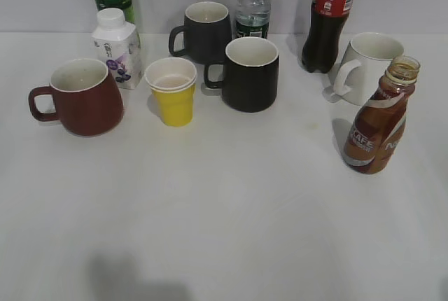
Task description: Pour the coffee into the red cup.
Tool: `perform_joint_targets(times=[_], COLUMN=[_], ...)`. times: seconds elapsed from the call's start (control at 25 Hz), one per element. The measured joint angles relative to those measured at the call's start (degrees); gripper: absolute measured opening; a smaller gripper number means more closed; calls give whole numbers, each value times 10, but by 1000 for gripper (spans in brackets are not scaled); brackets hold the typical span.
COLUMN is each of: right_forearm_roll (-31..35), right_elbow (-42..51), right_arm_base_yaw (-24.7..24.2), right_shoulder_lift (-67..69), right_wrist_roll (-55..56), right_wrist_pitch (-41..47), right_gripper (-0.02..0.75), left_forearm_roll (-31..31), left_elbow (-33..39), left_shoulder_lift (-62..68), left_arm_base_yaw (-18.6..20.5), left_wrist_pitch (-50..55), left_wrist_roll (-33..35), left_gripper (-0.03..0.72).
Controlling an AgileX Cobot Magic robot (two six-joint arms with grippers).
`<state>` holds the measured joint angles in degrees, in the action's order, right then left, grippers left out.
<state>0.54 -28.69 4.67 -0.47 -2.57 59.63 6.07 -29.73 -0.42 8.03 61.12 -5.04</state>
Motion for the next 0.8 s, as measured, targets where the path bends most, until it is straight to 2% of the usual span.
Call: perform_joint_targets(times=[0.8], right_forearm_roll=[0], right_elbow=[0], right_arm_base_yaw=[0], right_shoulder_lift=[0], right_wrist_roll=[0], right_wrist_pitch=[0], right_gripper=[586], left_forearm_roll=[0], left_elbow=[0], left_shoulder_lift=[0], left_arm_base_yaw=[0], left_wrist_pitch=[0], left_wrist_roll=[0], left_gripper=[239])
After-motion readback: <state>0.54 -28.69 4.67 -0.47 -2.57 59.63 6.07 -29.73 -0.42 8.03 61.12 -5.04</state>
